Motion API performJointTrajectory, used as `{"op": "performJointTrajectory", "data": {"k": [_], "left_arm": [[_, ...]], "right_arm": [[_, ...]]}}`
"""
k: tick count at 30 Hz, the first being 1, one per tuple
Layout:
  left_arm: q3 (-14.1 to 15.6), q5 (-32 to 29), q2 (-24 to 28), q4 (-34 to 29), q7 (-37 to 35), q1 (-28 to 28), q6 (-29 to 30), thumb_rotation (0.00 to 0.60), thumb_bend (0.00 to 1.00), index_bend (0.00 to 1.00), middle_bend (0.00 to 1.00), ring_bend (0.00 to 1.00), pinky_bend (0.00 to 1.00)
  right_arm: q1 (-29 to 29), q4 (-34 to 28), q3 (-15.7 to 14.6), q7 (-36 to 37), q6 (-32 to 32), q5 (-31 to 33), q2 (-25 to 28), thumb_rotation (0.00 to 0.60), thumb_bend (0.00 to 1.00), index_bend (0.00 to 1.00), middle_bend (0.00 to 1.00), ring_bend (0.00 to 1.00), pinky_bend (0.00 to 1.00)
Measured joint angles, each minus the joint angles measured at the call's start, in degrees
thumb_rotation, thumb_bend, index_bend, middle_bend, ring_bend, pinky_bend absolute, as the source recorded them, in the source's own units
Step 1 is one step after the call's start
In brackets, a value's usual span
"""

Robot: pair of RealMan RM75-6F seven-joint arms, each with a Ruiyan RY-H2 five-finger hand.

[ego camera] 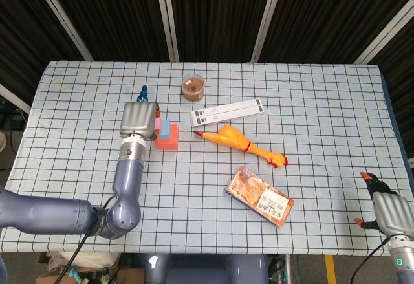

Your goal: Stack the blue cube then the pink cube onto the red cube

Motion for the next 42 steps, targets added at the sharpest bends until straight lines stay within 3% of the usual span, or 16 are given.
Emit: {"op": "performJointTrajectory", "data": {"k": [13,30,36,42], "left_arm": [[0.7,2.6,-2.3,5.1,3.5,0.4,-1.6,0.6,0.39,0.57,0.91,0.78,0.86],[-9.6,-9.8,-2.2,4.0,4.9,0.6,-1.1,0.6,0.4,0.6,0.91,0.79,0.86],[-10.3,-10.8,-1.2,3.3,7.3,0.1,-0.2,0.6,0.44,0.62,0.91,0.79,0.86],[-8.9,-10.3,-1.1,3.7,11.3,-1.0,1.2,0.6,0.44,0.63,0.92,0.79,0.86]], "right_arm": [[0.2,0.0,-0.2,-0.7,-0.9,0.8,0.1,0.6,0.13,0.06,0.1,0.18,0.34],[0.4,-0.2,-0.2,-1.3,-0.7,0.9,0.1,0.6,0.13,0.06,0.1,0.18,0.34],[0.4,-0.5,-0.4,-1.1,-1.0,0.8,0.4,0.6,0.13,0.06,0.1,0.18,0.34],[0.5,-0.6,-0.4,-1.0,-1.1,0.8,0.6,0.6,0.13,0.06,0.1,0.18,0.34]]}}
